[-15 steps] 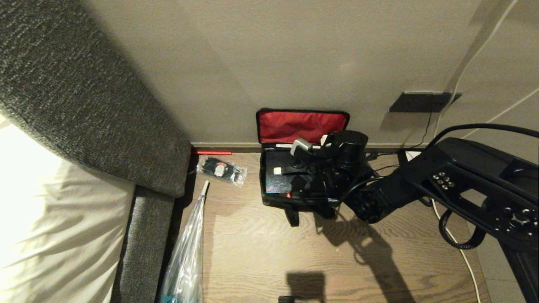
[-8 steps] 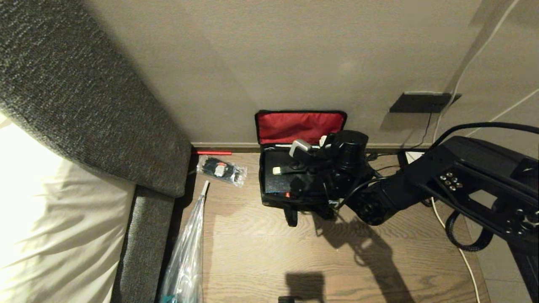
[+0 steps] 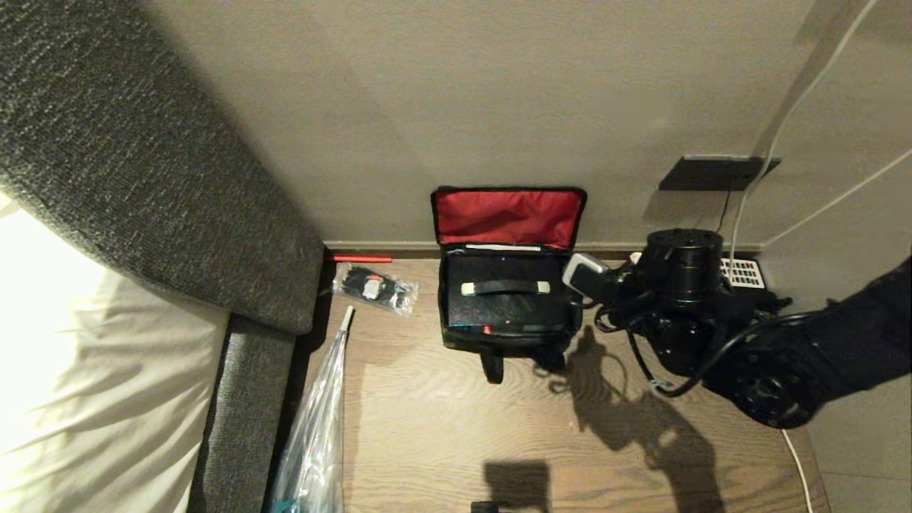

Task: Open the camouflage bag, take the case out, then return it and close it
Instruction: Close the top of the storage box

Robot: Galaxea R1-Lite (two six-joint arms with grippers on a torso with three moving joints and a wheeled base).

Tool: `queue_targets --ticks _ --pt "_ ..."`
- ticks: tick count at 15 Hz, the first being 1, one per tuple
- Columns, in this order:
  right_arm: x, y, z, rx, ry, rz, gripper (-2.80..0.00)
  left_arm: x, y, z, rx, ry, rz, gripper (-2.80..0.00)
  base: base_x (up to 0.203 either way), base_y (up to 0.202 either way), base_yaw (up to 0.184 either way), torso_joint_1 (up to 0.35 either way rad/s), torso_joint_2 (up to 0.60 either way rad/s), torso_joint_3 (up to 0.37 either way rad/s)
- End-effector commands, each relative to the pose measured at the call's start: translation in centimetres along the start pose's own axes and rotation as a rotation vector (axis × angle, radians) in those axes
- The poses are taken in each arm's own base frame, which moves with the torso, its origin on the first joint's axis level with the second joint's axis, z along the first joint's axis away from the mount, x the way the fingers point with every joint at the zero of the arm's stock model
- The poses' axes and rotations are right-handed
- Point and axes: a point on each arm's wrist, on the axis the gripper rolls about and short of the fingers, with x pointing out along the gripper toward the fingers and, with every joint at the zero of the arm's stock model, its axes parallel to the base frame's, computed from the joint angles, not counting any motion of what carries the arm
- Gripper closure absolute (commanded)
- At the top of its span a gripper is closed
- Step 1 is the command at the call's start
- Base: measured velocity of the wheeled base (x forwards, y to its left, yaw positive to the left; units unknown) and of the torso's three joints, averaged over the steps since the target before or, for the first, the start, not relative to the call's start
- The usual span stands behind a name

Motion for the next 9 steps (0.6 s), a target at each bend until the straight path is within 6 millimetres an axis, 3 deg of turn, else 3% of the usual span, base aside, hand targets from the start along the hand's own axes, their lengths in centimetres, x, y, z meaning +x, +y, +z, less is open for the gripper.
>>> queue_targets --ticks 1,6,9 --pt "-4.1 -3.3 -3.0 0.073 0.077 -0.035 -2.8 0.0 0.0 0.0 0.0 -0.003 0.0 0.0 0.0 0.0 0.0 0.0 0.0 0.0" --pt "-10.9 -4.1 -9.4 0.281 0.261 0.088 -2.8 0.0 0.0 0.0 0.0 -0.002 0.001 0.0 0.0 0.0 0.0 0.0 0.0 0.0" --pt "-13.1 -3.7 -11.7 0.33 0.343 0.141 -2.8 0.0 0.0 0.0 0.0 -0.002 0.001 0.0 0.0 0.0 0.0 0.0 0.0 0.0"
